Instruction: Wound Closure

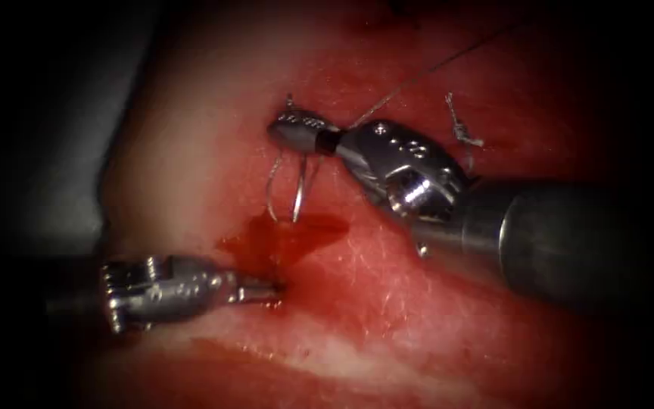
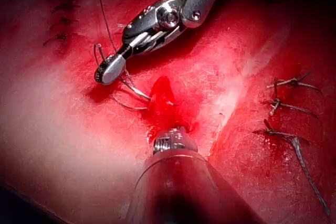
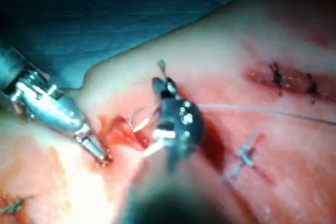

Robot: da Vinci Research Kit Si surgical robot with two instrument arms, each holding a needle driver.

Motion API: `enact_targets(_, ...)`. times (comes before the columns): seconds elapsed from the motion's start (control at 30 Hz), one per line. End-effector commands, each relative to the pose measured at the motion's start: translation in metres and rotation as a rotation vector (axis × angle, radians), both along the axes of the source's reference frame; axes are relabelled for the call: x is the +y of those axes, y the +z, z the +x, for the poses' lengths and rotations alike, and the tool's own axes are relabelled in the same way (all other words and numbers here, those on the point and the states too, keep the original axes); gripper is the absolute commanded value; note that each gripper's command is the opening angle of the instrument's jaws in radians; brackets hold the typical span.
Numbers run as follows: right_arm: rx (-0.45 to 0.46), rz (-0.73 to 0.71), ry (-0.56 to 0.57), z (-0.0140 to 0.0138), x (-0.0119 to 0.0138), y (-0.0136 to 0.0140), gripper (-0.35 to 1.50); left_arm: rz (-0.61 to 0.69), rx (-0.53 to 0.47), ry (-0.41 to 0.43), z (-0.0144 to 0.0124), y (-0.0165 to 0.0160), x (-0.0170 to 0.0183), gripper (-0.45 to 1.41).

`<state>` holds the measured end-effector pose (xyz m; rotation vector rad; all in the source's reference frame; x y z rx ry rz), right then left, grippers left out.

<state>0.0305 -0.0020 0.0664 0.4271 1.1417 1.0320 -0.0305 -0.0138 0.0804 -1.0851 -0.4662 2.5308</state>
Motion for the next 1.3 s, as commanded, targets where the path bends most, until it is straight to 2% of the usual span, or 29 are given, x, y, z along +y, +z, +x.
enact_targets(0.03, 0.015, 0.03, -0.011, 0.0012, -0.0004, 0.0006, -0.35, -0.001, 0.0, 0.001, -0.0004, 0.0006, -0.0001, -0.23)
enact_targets(0.17, 0.065, 0.119, -0.028, 0.0019, -0.0015, 0.0008, -0.35, -0.003, 0.001, 0.002, 0.0004, 0.0004, 0.0, -0.21)
enact_targets(0.33, 0.065, 0.201, -0.044, 0.0022, -0.0027, 0.0002, -0.35, -0.008, 0.004, 0.003, 0.0015, 0.0003, 0.0002, -0.2)
enact_targets(0.7, 0.101, 0.292, -0.098, 0.0019, -0.007, -0.0017, -0.35, -0.012, 0.01, -0.001, 0.0023, -0.0001, 0.0005, -0.2)
enact_targets(0.77, 0.101, 0.292, -0.097, 0.002, -0.0071, -0.0019, -0.35, -0.012, 0.01, -0.001, 0.0023, -0.0001, 0.0005, -0.18)
enact_targets(0.8, 0.092, 0.288, -0.083, 0.002, -0.007, -0.0021, -0.15, -0.013, 0.012, -0.003, 0.0023, -0.0002, 0.0005, -0.16)
enact_targets(0.83, 0.078, 0.278, -0.064, 0.002, -0.0067, -0.0022, 0.26, -0.012, 0.012, -0.003, 0.0023, -0.0003, 0.0005, -0.11)
enact_targets(0.9, 0.078, 0.24, -0.068, 0.0019, -0.006, -0.0024, 0.76, -0.014, 0.005, -0.014, 0.0023, -0.0007, 0.0006, -0.03)
enact_targets(0.93, 0.077, 0.22, -0.073, 0.0016, -0.0055, -0.0023, 0.94, -0.016, -0.006, -0.024, 0.0023, -0.0009, 0.0006, 0.0)
enact_targets(0.97, 0.076, 0.215, -0.074, 0.0014, -0.0052, -0.0023, 1.04, -0.02, -0.014, -0.035, 0.0022, -0.0011, 0.0006, 0.02)
enact_targets(1.03, 0.074, 0.166, -0.102, 0.0008, -0.0048, -0.002, 1.16, -0.062, -0.067, -0.025, 0.0022, -0.0016, 0.0004, 0.04)
enact_targets(1.13, 0.062, 0.121, -0.115, -0.0005, -0.0047, -0.0018, 1.18, -0.128, -0.162, 0.005, 0.0021, -0.0023, 0.0002, 0.05)
enact_targets(1.3, 0.062, 0.12, -0.125, -0.0038, -0.0043, -0.002, 1.15, -0.195, -0.349, 0.04, 0.0012, -0.0033, -0.0011, 0.27)
